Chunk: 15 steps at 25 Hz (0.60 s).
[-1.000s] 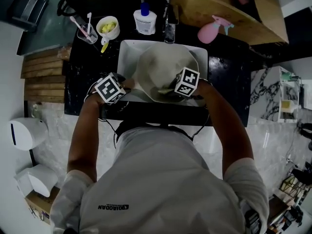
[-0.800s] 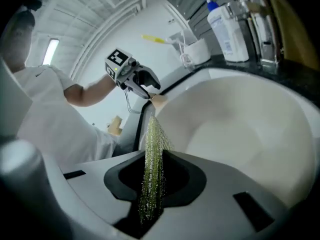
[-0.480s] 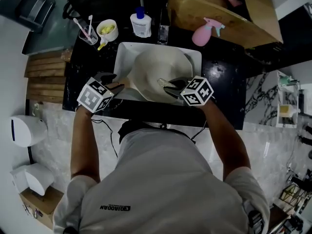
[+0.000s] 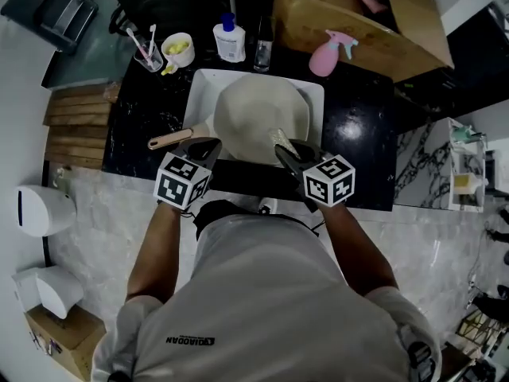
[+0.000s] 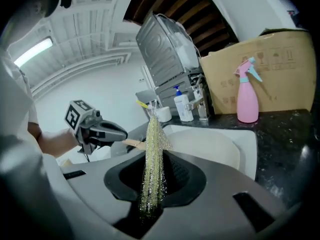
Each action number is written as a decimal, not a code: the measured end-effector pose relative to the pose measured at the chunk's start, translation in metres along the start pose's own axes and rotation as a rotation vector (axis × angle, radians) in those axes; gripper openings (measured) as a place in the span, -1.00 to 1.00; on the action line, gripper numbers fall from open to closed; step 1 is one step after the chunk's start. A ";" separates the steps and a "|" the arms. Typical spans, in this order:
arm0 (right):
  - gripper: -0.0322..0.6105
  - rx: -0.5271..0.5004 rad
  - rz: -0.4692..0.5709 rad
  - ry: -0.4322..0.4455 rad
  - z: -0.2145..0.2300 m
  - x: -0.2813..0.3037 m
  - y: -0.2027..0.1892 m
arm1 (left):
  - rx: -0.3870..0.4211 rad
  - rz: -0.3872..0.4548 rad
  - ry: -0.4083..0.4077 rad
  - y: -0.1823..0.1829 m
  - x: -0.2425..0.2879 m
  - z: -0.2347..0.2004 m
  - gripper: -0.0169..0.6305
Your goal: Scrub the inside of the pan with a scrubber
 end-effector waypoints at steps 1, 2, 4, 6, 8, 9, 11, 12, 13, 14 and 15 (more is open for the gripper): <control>-0.63 0.012 0.020 0.001 -0.006 -0.004 -0.002 | -0.015 0.019 0.002 0.001 -0.002 0.005 -0.90; -0.63 0.014 0.036 0.000 -0.012 -0.008 -0.003 | -0.026 0.039 0.002 0.002 -0.004 0.010 -0.90; -0.63 0.001 0.063 -0.013 -0.026 -0.014 -0.006 | -0.029 0.074 0.005 0.005 -0.011 0.019 -0.91; -0.64 -0.007 0.092 -0.036 -0.041 -0.020 -0.011 | -0.015 0.105 0.009 0.007 -0.019 0.025 -0.91; -0.64 -0.024 0.115 -0.068 -0.056 -0.025 -0.016 | -0.010 0.126 0.017 0.006 -0.031 0.025 -0.91; -0.64 -0.033 0.122 -0.086 -0.064 -0.027 -0.019 | -0.021 0.134 0.015 0.004 -0.037 0.024 -0.91; -0.64 -0.033 0.135 -0.122 -0.080 -0.030 -0.028 | -0.057 0.145 -0.011 -0.003 -0.053 0.025 -0.91; -0.64 -0.024 0.143 -0.136 -0.089 -0.032 -0.033 | -0.065 0.148 -0.031 -0.007 -0.062 0.028 -0.91; -0.64 -0.014 0.152 -0.149 -0.099 -0.034 -0.039 | -0.061 0.150 -0.048 -0.012 -0.071 0.032 -0.91; -0.64 -0.004 0.162 -0.160 -0.109 -0.036 -0.044 | -0.049 0.150 -0.063 -0.016 -0.079 0.035 -0.91; -0.64 0.004 0.171 -0.171 -0.119 -0.037 -0.050 | -0.036 0.151 -0.075 -0.019 -0.087 0.039 -0.91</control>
Point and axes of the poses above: the fingertips, and each gripper's own axes: x forward along the fingers, z to its right, y out of its top, the point moved 10 cm from there along -x, backward along the fingers, and after that the axes turned 9 degrees about x, right-handed, at the moved point
